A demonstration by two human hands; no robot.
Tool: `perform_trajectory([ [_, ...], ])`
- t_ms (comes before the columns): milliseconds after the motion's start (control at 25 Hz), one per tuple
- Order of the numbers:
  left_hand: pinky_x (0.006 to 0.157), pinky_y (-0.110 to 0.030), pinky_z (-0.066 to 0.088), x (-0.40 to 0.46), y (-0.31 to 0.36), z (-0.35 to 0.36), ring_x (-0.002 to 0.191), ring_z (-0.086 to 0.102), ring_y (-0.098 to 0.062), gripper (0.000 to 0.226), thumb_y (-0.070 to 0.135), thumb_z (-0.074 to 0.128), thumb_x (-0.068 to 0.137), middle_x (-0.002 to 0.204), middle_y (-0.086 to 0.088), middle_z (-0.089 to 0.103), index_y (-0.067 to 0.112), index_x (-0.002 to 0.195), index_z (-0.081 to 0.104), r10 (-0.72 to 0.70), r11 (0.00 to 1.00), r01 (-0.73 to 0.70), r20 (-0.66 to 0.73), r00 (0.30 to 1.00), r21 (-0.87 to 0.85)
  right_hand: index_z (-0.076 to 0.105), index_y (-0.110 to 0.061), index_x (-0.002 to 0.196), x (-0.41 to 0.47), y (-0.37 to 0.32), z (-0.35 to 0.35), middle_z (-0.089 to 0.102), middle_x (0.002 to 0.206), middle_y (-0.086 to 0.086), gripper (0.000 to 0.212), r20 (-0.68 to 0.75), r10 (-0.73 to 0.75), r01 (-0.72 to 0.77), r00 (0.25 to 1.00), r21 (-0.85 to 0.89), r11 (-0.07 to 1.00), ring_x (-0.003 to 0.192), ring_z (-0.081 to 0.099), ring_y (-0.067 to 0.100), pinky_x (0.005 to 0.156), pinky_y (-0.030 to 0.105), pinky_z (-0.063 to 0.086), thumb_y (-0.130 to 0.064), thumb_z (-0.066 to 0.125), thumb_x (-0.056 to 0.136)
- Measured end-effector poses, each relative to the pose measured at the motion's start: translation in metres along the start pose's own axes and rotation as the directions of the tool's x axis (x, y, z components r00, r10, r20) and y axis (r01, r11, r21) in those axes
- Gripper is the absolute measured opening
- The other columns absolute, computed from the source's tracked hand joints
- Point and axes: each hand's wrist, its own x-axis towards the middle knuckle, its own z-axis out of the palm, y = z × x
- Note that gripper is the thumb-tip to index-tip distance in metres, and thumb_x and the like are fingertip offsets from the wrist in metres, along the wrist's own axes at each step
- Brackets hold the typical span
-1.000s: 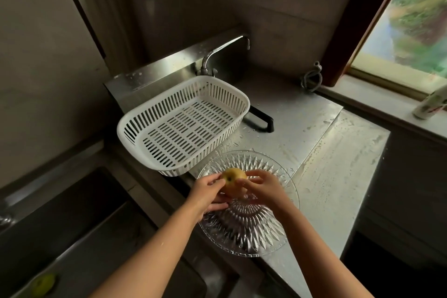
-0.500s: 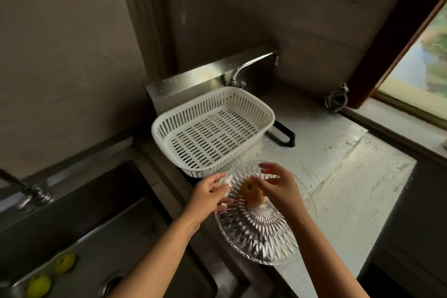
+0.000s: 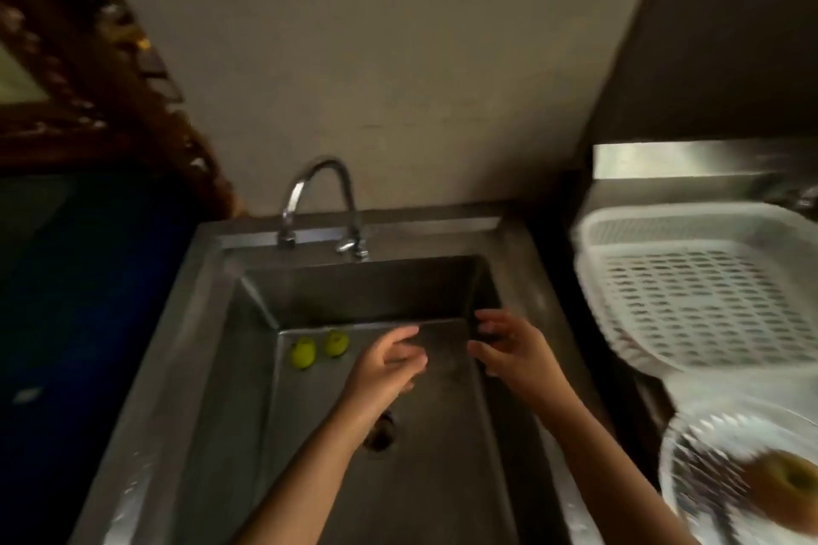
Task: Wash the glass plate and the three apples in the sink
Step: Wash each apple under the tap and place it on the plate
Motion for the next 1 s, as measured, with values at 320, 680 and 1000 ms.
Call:
perform_trajectory([
  [320,0.056,-0.018,0.041,0.073,-0.154,-0.161,0.075,0.052,-0.014,0.036,0.004,0.056,0.087,0.107,-0.013,0.059,0.008,0.122,0.050,-0.281,0.960,0.240,-0.441,0.852,-0.148,0.058,-0.013,0.113,0.119,0.075,0.187,0.058,0.099,0.004,0.042,0.244,0.134,-0.094,0.960,-0.170,0.981,0.078,0.061,0.022,0.078,0.043,0.052,-0.014,0.073,0.073],
  [680,0.081,-0.037,0.043,0.217,-0.259,-0.236,0.123,0.046,-0.029,0.053,0.024,0.054,0.089,0.141,-0.009,0.042,0.017,0.138,0.036,-0.425,0.899,0.285,-0.505,0.751,-0.333,0.061,-0.013,0.117,0.190,0.143,0.385,0.068,0.111,0.012,0.041,0.216,0.012,0.042,0.976,-0.242,0.969,0.101,0.063,0.027,0.078,0.020,0.038,-0.018,0.068,0.076],
  [1000,0.061,-0.028,0.045,0.257,-0.296,-0.240,0.070,0.052,-0.017,0.027,0.004,0.045,0.091,0.085,-0.011,0.053,0.017,0.068,0.050,-0.389,0.864,0.121,-0.494,0.778,-0.489,0.053,-0.014,0.127,0.214,0.176,0.436,0.064,0.120,0.012,0.048,0.236,-0.016,0.075,0.972,-0.242,0.967,0.111,0.059,0.025,0.094,0.032,0.046,-0.012,0.061,0.080],
])
